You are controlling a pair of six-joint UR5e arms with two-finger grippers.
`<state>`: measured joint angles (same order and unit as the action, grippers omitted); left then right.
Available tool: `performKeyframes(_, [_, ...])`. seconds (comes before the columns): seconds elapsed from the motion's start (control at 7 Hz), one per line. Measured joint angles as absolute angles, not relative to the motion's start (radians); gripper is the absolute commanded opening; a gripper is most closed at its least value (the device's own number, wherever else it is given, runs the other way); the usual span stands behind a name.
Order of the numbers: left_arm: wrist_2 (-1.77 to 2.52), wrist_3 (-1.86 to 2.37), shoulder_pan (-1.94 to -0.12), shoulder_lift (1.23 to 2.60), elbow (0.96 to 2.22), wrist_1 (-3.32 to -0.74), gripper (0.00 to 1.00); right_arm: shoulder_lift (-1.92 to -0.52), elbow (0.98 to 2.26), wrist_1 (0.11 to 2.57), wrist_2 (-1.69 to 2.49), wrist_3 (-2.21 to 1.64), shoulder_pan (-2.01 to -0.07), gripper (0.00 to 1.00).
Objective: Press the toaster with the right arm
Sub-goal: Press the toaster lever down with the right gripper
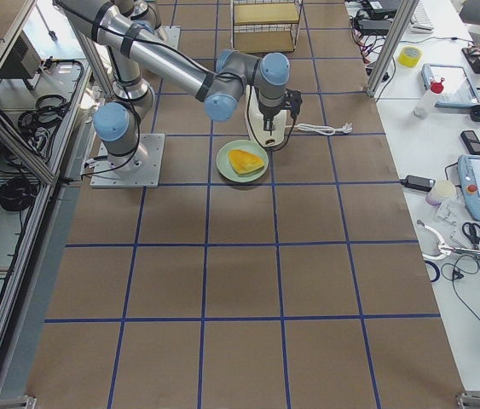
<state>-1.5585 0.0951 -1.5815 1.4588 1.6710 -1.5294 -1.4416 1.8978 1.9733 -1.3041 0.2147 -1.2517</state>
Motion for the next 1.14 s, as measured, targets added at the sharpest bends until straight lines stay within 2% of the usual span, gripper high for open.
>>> performKeyframes(1.14, [-1.559,0.095,-1.582,1.459,1.671,-1.529,1.0,-1.387,1.899,2.003,-1.301,0.215,-1.252,0.0])
